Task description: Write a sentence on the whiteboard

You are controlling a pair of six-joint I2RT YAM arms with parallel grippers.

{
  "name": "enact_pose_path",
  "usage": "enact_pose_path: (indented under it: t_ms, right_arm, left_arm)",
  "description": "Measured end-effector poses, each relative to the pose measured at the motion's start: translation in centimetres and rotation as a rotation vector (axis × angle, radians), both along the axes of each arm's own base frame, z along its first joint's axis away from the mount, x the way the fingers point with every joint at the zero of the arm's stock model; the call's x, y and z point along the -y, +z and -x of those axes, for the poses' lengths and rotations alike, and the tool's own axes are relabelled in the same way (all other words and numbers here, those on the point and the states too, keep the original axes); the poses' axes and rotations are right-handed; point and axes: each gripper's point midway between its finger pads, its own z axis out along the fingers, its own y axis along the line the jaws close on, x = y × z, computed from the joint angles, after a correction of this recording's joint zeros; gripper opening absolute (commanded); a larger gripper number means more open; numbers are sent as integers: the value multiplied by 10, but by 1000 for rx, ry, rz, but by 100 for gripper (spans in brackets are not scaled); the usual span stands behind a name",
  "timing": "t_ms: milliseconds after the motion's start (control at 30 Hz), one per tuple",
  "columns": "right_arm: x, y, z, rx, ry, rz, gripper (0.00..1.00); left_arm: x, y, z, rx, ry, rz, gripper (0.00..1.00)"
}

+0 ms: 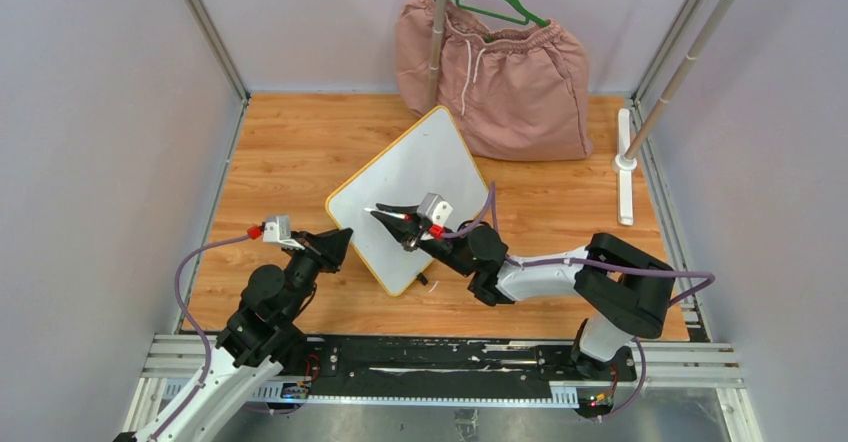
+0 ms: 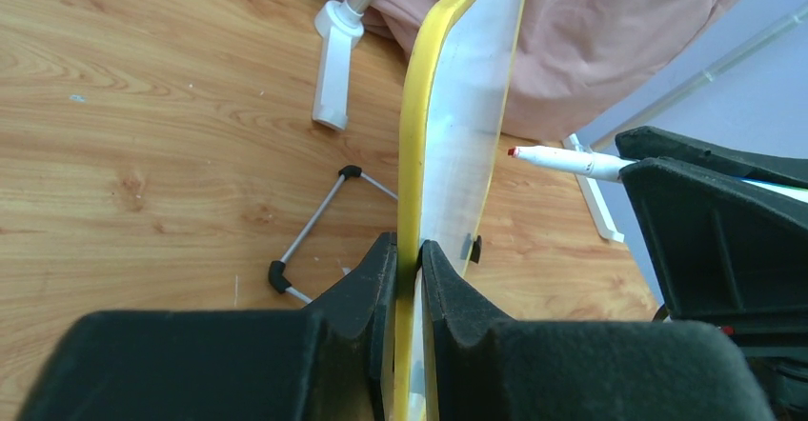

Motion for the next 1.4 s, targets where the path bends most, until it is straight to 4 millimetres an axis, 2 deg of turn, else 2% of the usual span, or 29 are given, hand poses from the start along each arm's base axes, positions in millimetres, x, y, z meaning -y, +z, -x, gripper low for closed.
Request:
enact_pose_path:
  t_ms: [333, 800, 1133, 1400]
  right_arm:
    - [-11, 1, 6, -1, 55, 0, 0]
    - [-18, -12, 5, -46, 75, 20, 0]
    - [-17, -18, 1, -66, 55, 30, 0]
    - [-9, -31, -2, -88, 32, 58, 0]
  left_arm:
    - [0, 0, 0, 1, 0, -3, 0]
    - [0, 0, 0, -3, -1, -6, 0]
    - [0, 0, 1, -2, -1, -6, 0]
    - [-1, -1, 1, -5, -1, -8, 0]
